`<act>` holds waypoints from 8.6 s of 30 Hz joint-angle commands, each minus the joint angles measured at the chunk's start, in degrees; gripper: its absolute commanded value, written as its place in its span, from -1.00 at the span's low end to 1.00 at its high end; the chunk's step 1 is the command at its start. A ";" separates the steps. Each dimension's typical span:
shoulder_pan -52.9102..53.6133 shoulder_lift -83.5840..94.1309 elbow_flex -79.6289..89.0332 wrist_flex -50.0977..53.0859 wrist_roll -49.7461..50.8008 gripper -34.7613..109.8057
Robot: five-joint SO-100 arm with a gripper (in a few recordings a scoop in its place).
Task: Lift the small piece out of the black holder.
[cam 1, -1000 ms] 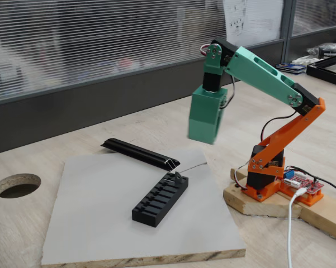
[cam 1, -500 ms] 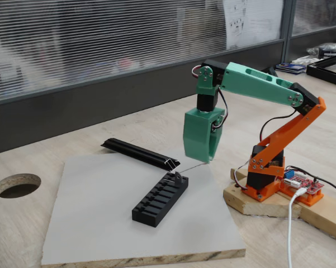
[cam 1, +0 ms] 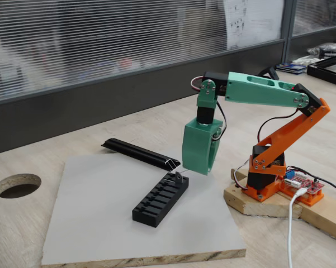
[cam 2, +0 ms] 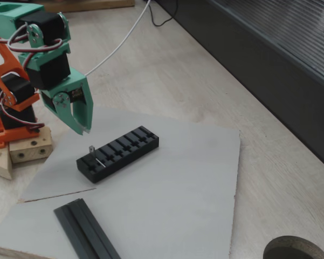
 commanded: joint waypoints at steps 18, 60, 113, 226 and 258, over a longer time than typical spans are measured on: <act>-0.79 2.81 1.41 -4.39 1.49 -0.44; -0.88 -4.92 10.46 -15.29 1.41 -0.12; -0.26 -5.89 6.86 -15.38 -8.61 -0.12; 0.00 -5.45 7.03 -15.38 -9.14 -0.50; 0.09 -4.13 -9.14 -15.38 -8.61 -0.50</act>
